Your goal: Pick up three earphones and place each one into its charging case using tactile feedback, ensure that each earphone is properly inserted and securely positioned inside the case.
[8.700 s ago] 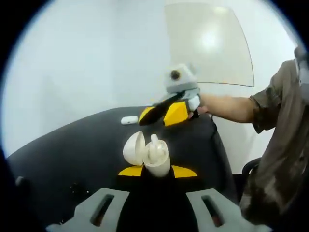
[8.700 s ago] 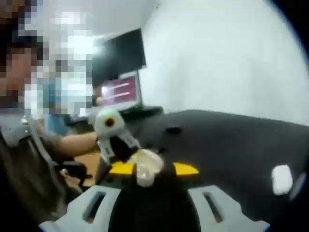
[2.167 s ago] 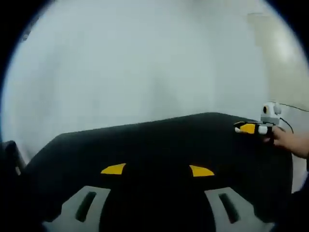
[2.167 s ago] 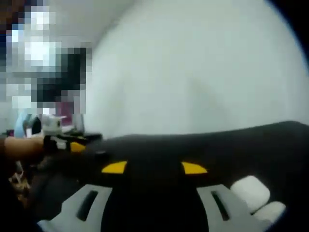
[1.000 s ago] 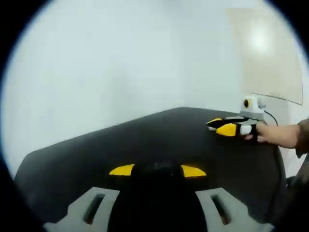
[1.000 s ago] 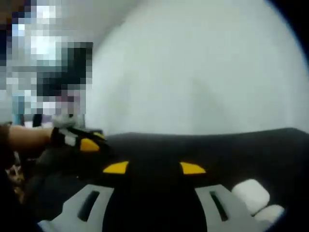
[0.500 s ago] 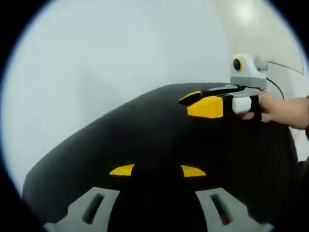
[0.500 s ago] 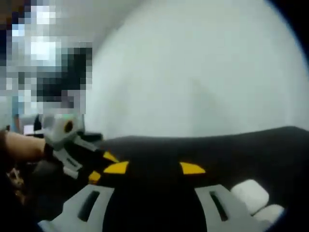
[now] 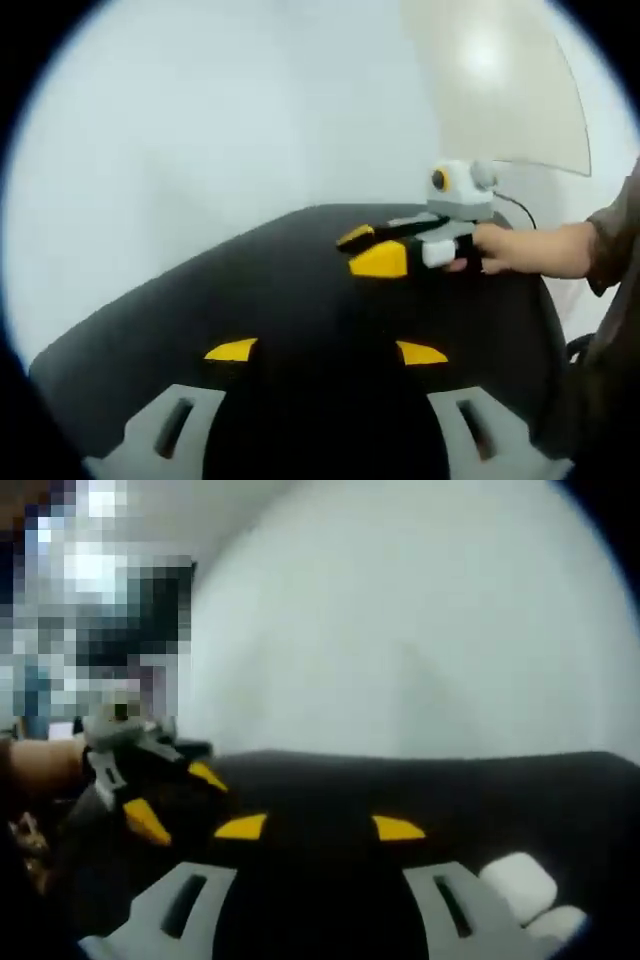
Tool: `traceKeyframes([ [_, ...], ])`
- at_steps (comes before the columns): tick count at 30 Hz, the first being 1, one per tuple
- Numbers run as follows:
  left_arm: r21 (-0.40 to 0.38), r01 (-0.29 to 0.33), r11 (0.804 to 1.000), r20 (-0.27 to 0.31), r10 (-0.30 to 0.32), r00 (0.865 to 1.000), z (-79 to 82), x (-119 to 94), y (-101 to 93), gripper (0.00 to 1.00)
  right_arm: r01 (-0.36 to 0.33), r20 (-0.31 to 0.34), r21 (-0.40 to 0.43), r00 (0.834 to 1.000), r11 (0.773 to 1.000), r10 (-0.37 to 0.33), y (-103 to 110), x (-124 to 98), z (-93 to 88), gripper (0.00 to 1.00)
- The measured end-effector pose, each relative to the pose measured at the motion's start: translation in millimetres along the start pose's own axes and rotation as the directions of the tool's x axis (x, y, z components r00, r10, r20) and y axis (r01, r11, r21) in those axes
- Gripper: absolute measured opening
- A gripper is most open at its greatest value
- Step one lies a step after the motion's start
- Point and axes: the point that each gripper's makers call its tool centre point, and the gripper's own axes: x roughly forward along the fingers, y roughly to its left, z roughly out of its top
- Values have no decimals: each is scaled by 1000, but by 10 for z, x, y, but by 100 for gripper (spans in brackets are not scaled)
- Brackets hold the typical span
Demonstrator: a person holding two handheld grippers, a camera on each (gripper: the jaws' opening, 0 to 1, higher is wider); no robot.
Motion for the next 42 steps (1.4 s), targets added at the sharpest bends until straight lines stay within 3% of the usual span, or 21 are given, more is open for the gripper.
traceKeyframes([
  [2, -20, -62, 998, 87, 64, 994, 62, -110, 244, 48, -7, -9, 3, 1000, 1000, 7, 13, 4, -17, 39],
  [4, -127, -186, 974, 175, 206, 963, 81, -251, 609, 44, -8, -26, -1, 1000, 1000, 8, 24, 7, -42, 38],
  [6, -202, -296, 934, 233, 339, 912, 31, -414, 919, 39, -11, -37, -4, 999, 1000, 10, 38, 13, -58, 36],
  [7, -143, -434, 889, 221, 456, 862, -76, -556, 1144, 37, -12, -45, -6, 999, 1000, 12, 44, 20, -71, 36],
  [8, -86, -518, 851, 181, 524, 832, -200, -640, 1264, 35, -14, -59, -8, 998, 1000, 13, 54, 22, -90, 36],
  [9, -93, -534, 841, 153, 542, 826, -284, -664, 1253, 34, -15, -65, -11, 998, 1000, 14, 64, 31, -101, 36],
  [10, -167, -509, 844, 162, 533, 830, -255, -680, 1246, 34, -16, -80, -12, 997, 1000, 15, 70, 40, -124, 36],
  [11, -187, -490, 851, 210, 522, 826, -155, -690, 1232, 34, -20, -98, -13, 995, 1000, 19, 83, 52, -150, 36],
  [12, -152, -495, 856, 279, 517, 809, -45, -722, 1217, 32, -32, -119, -12, 992, 999, 31, 104, 73, -177, 36],
  [13, -111, -519, 848, 276, 528, 803, -54, -738, 1211, 30, -38, -132, -7, 991, 999, 37, 116, 89, -192, 37],
  [15, -83, -510, 856, 235, 514, 825, -113, -673, 1153, 29, -68, -193, 15, 979, 998, 70, 207, 127, -237, 39],
  [17, 10, -489, 872, 262, 470, 843, -38, -613, 1029, 29, -85, -199, 25, 976, 996, 89, 337, 165, -185, 40],
  [19, 88, -466, 880, 266, 431, 863, -9, -561, 931, 29, -158, -221, 31, 962, 987, 161, 582, 194, -155, 42],
  [20, 147, -472, 869, 256, 428, 867, -8, -551, 907, 28, -180, -261, 11, 949, 984, 177, 652, 210, -183, 46],
  [21, 227, -498, 837, 255, 442, 860, 7, -568, 920, 28, -192, -284, -9, 942, 981, 182, 687, 223, -202, 49],
  [23, 289, -518, 805, 255, 457, 852, 20, -577, 918, 25, -185, -335, -68, 930, 980, 153, 707, 284, -273, 53],
  [27, 223, -507, 833, 271, 447, 853, 48, -586, 919, 24, -180, -370, -73, 918, 981, 141, 728, 375, -353, 53],
  [31, 138, -530, 837, 294, 477, 829, 64, -679, 988, 24, -187, -401, -49, 903, 981, 152, 790, 474, -398, 45],
  [34, 93, -533, 841, 305, 486, 819, 70, -727, 1022, 24, -235, -472, -72, 864, 969, 175, 826, 490, -551, 37],
  [37, 46, -522, 852, 319, 482, 816, 82, -751, 1034, 24, -302, -470, -144, 859, 942, 204, 833, 475, -513, 37],
  [42, 38, -525, 850, 329, 485, 810, 103, -756, 1040, 24, -484, -481, -153, 798, 862, 363, 985, 322, -394, 37],
])
